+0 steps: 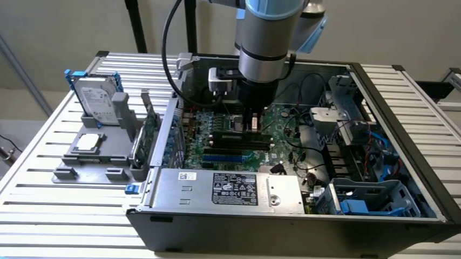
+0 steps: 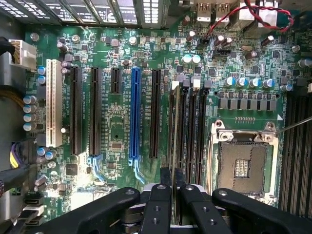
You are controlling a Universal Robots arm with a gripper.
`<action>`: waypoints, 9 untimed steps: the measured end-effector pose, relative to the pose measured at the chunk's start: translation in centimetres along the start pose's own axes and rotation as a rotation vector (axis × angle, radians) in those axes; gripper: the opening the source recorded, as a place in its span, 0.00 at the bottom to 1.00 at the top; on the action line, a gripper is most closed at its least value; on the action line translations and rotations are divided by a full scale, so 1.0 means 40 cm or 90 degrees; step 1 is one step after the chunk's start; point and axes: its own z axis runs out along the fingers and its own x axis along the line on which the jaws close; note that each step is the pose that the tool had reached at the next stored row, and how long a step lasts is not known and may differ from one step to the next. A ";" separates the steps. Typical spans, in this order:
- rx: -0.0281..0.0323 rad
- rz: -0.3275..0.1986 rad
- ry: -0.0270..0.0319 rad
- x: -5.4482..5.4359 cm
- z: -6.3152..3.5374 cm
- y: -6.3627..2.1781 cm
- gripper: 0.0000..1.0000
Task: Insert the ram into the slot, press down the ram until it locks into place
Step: 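Insert the ram into the slot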
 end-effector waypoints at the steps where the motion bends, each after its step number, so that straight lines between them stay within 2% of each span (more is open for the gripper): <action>1: 0.0000 0.000 -0.0001 -0.001 0.002 0.000 0.14; 9: 0.0017 0.000 0.0003 -0.002 0.009 0.000 0.14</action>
